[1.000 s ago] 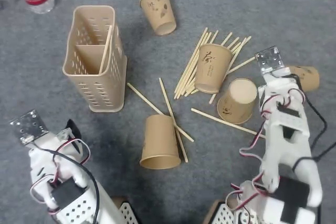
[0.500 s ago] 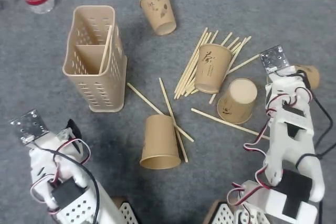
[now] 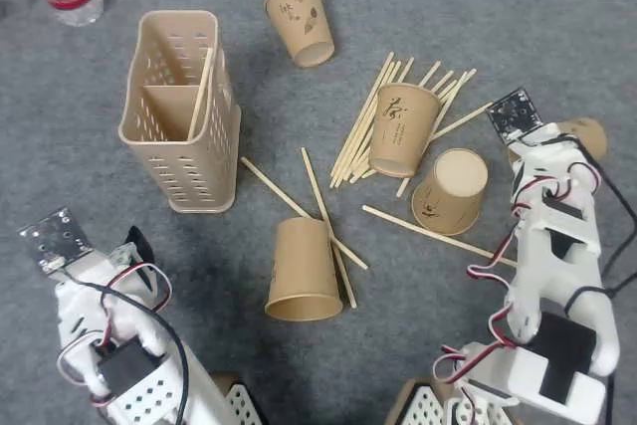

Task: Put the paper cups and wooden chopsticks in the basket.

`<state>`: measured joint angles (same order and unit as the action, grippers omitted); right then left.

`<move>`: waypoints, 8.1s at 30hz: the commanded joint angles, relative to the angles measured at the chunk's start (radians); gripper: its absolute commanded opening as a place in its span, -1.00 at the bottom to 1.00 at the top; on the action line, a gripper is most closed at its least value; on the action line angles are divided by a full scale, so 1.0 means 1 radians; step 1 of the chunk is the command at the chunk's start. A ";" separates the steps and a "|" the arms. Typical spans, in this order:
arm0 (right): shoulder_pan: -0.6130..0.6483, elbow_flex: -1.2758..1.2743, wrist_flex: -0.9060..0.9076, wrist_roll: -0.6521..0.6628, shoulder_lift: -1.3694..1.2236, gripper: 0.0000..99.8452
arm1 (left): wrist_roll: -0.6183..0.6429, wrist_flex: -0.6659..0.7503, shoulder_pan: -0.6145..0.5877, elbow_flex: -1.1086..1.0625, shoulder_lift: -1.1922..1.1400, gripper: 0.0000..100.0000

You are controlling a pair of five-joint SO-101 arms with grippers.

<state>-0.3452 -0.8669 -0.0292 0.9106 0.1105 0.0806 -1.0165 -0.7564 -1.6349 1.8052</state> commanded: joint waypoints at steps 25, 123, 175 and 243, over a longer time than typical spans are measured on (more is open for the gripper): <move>0.684 1.040 1.219 -0.589 0.398 -0.98 | -0.014 0.020 0.003 0.002 0.017 -0.55; 0.340 1.386 1.808 -0.756 0.252 -0.68 | -0.091 -0.241 0.279 1.333 -0.968 -0.50; 0.337 0.358 1.294 -0.566 0.849 -0.67 | -1.049 -0.741 0.265 1.868 -1.769 -0.98; 1.353 -0.252 1.007 -0.341 0.791 -0.45 | -0.393 -0.035 -0.707 0.848 -1.757 -0.52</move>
<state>1.0602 -1.1032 1.0679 0.5792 0.9068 -0.3337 -1.1761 -1.4730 -0.6728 0.0069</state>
